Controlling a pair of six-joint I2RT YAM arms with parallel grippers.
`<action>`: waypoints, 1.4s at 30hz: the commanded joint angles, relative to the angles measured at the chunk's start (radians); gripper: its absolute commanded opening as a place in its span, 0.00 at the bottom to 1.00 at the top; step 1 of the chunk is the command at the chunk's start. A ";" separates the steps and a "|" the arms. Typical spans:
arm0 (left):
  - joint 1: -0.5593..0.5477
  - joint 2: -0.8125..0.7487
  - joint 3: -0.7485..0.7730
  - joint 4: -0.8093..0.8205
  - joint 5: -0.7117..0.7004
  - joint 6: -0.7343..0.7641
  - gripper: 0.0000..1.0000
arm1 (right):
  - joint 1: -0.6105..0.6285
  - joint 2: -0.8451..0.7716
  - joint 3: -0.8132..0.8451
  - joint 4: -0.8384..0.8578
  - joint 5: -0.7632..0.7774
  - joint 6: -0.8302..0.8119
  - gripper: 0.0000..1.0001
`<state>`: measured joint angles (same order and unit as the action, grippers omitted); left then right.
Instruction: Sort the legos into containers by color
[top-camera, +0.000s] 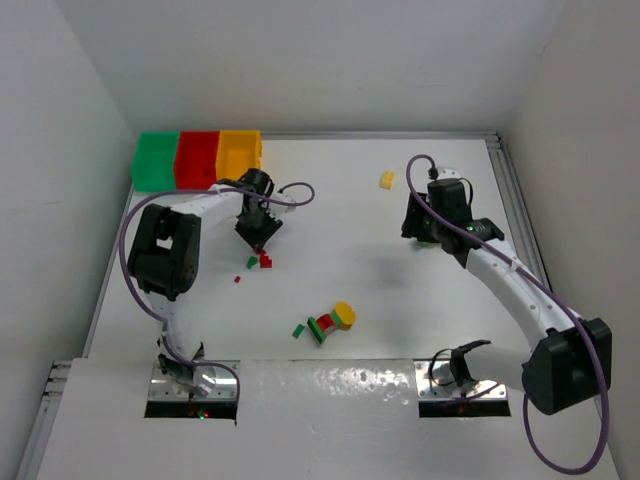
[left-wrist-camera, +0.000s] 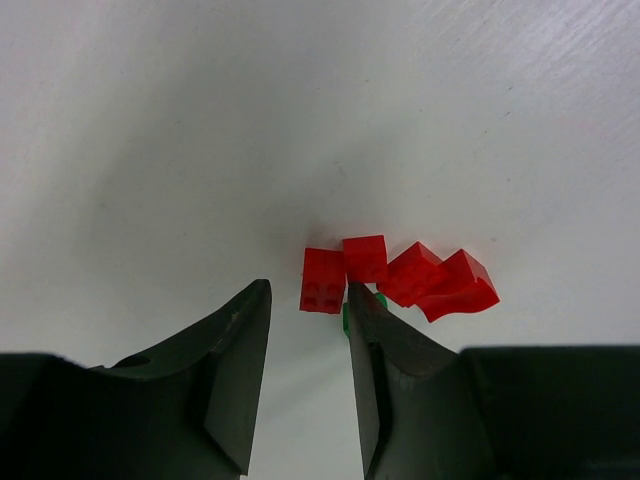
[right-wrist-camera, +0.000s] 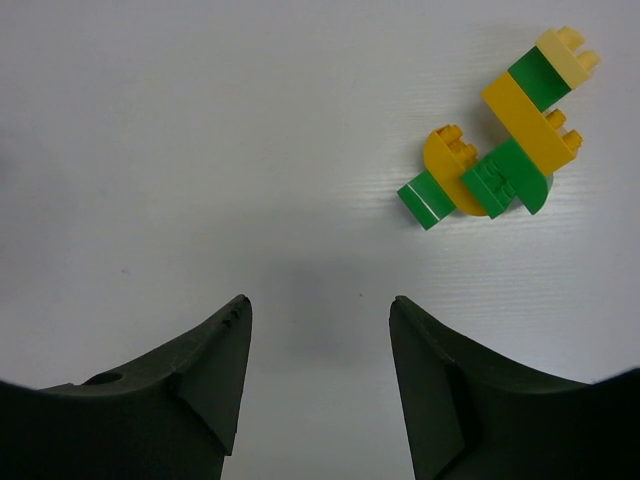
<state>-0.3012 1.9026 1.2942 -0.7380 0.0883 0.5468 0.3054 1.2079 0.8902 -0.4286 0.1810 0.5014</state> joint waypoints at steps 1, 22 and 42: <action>0.004 0.015 0.027 0.014 0.008 -0.005 0.34 | 0.008 -0.025 0.003 0.005 0.018 0.008 0.58; 0.025 -0.003 0.261 -0.086 -0.012 -0.105 0.00 | 0.008 0.015 0.020 0.010 -0.263 -0.070 0.46; 0.338 0.271 0.918 0.044 -0.205 -0.252 0.00 | 0.026 0.151 0.064 0.432 -0.523 0.123 0.52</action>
<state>0.0608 2.1208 2.2631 -0.7322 -0.0715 0.3080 0.3149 1.3575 0.8906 -0.0326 -0.3801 0.6212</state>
